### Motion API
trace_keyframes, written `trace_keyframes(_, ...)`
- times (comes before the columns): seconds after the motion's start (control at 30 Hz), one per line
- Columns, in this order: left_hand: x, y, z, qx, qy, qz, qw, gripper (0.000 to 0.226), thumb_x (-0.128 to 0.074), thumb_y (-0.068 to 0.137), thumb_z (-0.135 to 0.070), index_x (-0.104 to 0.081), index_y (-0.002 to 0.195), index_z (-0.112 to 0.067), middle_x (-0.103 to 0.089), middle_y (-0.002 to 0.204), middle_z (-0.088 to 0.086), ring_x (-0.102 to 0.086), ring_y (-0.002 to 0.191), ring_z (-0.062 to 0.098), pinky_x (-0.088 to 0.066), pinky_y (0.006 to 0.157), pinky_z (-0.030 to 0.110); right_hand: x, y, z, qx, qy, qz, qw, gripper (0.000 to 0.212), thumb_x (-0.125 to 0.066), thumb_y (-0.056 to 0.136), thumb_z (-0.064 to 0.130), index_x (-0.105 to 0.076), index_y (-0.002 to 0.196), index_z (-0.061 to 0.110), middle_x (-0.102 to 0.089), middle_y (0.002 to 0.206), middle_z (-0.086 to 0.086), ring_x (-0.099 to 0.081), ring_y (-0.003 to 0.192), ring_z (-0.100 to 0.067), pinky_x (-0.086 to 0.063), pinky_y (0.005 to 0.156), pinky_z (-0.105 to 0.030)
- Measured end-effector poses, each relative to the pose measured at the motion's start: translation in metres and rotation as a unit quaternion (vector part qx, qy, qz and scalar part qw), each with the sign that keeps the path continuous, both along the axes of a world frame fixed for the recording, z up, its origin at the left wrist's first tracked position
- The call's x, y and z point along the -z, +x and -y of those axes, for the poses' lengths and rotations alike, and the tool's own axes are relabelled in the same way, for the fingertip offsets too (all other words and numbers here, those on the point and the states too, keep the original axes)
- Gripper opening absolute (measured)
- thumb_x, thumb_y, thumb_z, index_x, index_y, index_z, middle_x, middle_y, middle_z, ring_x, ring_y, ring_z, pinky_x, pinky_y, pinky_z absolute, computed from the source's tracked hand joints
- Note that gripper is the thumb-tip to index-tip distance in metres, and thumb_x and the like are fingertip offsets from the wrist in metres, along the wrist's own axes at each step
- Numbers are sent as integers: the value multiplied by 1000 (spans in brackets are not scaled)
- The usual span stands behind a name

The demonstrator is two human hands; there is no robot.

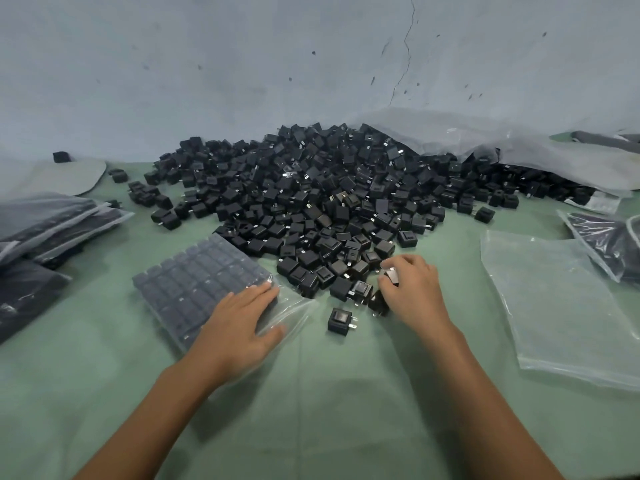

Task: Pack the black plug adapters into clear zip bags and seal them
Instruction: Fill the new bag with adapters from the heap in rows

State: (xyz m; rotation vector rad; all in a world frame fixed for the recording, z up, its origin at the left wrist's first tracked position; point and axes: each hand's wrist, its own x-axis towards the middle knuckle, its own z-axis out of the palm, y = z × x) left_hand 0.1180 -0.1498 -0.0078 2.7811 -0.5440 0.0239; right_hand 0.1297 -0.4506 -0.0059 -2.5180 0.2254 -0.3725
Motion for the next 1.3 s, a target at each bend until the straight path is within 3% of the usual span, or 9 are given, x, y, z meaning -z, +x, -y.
trace_keyframes(0.07,2,0,0,0,-4,-5,1000,66,-37,98,-60,-20,157,-35,-14,163,-16,-10,149,2,-1,122,33,-2,-11,-13,-62,-5,64,996,21,-58,94,26,-65,113,27,-53,119,4,-46,111,-17,-39,96,-29)
trace_keyframes(0.2,1,4,1,-1,0,-6,1000,58,-30,102,-52,-23,156,-33,-17,163,-14,-13,149,3,-6,122,36,1,-26,-42,-250,-45,-70,965,29,-53,95,36,-59,124,33,-57,115,8,-54,107,-13,-45,95,-32)
trace_keyframes(0.47,-10,4,5,-3,9,-23,1000,52,-29,104,-44,-30,155,-31,-24,162,-12,-18,148,4,-14,123,36,-11,-20,-49,-308,-48,-139,940,37,-59,83,41,-62,119,35,-48,105,12,-52,103,-11,-43,87,-26)
trace_keyframes(0.67,-33,16,10,-1,37,-42,998,42,-41,100,-26,-52,140,-32,-45,151,-11,-39,137,11,-32,111,30,-25,-15,-69,-323,259,-151,898,23,-72,74,33,-63,95,37,-64,93,15,-62,73,-6,-48,67,-27)
trace_keyframes(0.73,-43,22,12,9,67,-64,996,40,-41,100,-24,-56,136,-31,-53,144,-6,-48,129,15,-39,104,32,-18,-17,-78,-316,295,-136,891,23,-72,75,26,-66,95,36,-66,91,13,-62,69,-7,-48,66,-29)
trace_keyframes(0.83,-54,28,13,7,94,-84,992,37,-41,100,-24,-61,130,-29,-61,133,-3,-55,118,19,-43,95,33,-6,-20,-87,-299,287,-74,907,23,-73,76,26,-66,96,36,-66,88,17,-59,62,-1,-45,61,-17)
trace_keyframes(0.97,-59,31,16,-4,87,-85,993,31,-38,103,-30,-66,113,-24,-70,113,-1,-61,105,21,-48,90,39,10,-26,-97,-267,191,12,945,25,-77,78,36,-62,97,38,-60,95,20,-55,85,4,-43,74,-18)
trace_keyframes(1.13,-56,27,14,-9,48,-86,995,31,-33,106,-39,-58,121,-31,-68,115,-3,-60,107,22,-46,92,41,26,-26,-116,-161,-19,130,978,33,-79,80,40,-66,100,17,-43,97,4,-44,91,-17,-39,65,-26)
trace_keyframes(1.3,-47,18,13,0,28,-70,997,24,-31,106,-43,-54,109,-37,-66,96,-10,-61,91,17,-45,80,38,28,-23,-126,-99,-59,153,981,40,-81,73,34,-53,92,14,-46,99,-3,-44,85,-21,-46,66,-31)
